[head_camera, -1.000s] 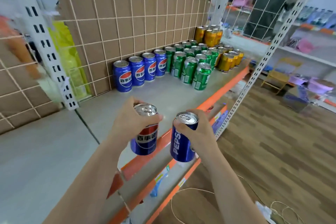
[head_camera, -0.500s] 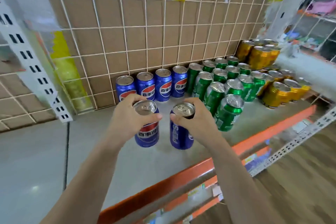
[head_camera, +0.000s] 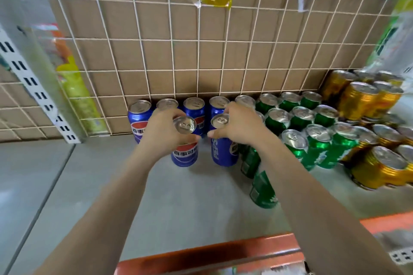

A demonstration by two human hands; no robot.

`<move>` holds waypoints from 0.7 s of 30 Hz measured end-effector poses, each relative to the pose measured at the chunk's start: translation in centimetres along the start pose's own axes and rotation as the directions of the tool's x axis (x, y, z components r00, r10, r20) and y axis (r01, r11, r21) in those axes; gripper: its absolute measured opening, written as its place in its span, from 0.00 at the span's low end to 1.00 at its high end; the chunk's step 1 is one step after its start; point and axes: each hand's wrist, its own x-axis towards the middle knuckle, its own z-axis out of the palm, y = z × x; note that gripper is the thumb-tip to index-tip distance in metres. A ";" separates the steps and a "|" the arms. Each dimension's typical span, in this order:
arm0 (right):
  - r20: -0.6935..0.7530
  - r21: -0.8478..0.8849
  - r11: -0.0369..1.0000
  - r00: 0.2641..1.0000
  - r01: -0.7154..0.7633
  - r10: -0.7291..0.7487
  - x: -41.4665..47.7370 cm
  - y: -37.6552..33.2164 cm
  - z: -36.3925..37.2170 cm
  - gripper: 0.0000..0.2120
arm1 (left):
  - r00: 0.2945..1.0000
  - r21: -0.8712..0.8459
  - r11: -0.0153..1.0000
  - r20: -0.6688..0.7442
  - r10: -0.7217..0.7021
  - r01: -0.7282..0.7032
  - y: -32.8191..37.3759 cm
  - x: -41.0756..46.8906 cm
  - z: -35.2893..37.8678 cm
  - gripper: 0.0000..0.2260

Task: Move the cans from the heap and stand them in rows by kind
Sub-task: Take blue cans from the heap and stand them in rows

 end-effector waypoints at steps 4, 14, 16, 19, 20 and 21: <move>0.051 0.021 1.000 0.999 0.005 -0.006 1.6 0.8 -0.3 0.26 | 1.000 0.022 1.000 -0.009 0.011 -0.011 0.8 1.6 1.2 0.28; 0.074 -0.085 0.996 0.997 0.037 -0.031 3.2 1.7 0.0 0.22 | 0.998 0.058 0.997 0.052 -0.046 0.043 1.5 2.8 3.2 0.32; 0.053 -0.095 0.994 0.997 0.056 -0.051 3.2 1.8 0.2 0.22 | 0.998 0.081 0.995 0.046 -0.054 0.050 1.4 2.8 3.3 0.33; 0.021 -0.128 0.988 0.996 0.083 -0.081 3.1 1.7 0.5 0.29 | 0.997 0.124 0.991 0.060 -0.054 0.047 1.5 2.7 3.3 0.33; 0.016 -0.123 0.989 0.996 0.086 -0.084 3.1 1.7 0.5 0.31 | 0.996 0.128 0.991 0.070 -0.057 0.048 1.5 2.7 3.3 0.33; 0.016 -0.116 0.990 0.996 0.085 -0.084 3.1 1.7 0.5 0.31 | 0.995 0.130 0.990 0.076 -0.061 0.050 1.5 2.7 3.3 0.33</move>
